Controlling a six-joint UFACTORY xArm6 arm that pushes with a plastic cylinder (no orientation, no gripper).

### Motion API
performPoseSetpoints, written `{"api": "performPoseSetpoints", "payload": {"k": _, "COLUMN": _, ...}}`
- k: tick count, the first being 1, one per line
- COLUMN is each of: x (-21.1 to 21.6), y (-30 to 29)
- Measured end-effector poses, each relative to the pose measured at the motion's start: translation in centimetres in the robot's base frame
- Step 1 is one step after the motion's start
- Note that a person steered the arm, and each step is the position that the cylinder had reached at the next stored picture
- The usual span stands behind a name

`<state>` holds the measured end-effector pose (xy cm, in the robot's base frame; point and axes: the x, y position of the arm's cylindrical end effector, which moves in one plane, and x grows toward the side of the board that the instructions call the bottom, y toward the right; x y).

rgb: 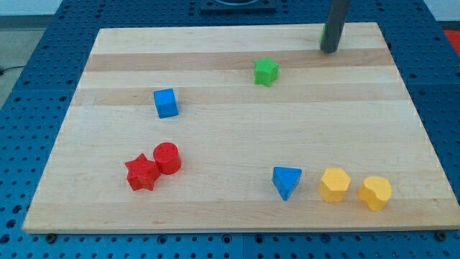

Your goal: Place the green star below the green circle

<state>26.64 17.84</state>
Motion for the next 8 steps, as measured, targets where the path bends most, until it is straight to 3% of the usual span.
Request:
{"api": "performPoseSetpoints", "payload": {"k": 1, "x": 6.4, "y": -1.5}}
{"api": "performPoseSetpoints", "payload": {"k": 2, "x": 10.0, "y": -5.6}}
{"api": "performPoseSetpoints", "payload": {"k": 3, "x": 10.4, "y": -12.7}}
{"api": "performPoseSetpoints", "payload": {"k": 6, "x": 7.4, "y": -17.3}}
{"api": "performPoseSetpoints", "payload": {"k": 8, "x": 5.4, "y": -11.8}}
